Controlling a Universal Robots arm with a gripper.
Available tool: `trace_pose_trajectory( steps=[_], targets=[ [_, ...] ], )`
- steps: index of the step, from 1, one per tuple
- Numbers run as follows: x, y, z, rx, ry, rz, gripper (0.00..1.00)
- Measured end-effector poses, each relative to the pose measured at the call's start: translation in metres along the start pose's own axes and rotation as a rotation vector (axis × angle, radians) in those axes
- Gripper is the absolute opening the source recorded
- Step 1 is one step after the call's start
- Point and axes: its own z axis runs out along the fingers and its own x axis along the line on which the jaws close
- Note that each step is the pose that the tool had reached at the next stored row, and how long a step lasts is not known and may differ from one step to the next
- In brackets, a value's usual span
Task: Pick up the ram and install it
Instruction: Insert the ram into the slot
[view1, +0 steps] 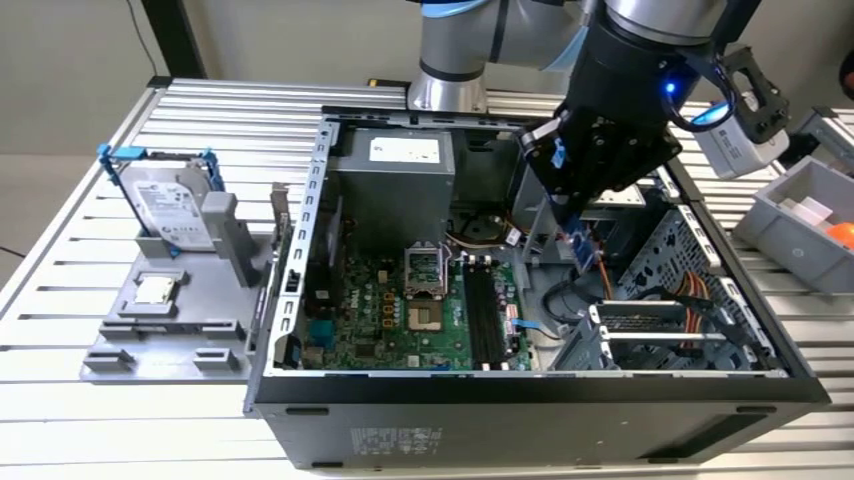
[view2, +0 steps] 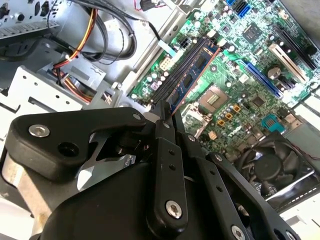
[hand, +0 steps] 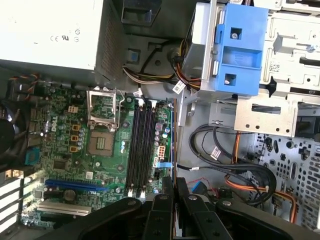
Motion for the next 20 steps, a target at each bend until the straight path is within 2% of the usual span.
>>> trace_pose_trajectory(
  steps=[20],
  targets=[
    [0.0004,-0.0002,0.0068,0.0021,-0.0004,0.019,0.0]
  ],
)
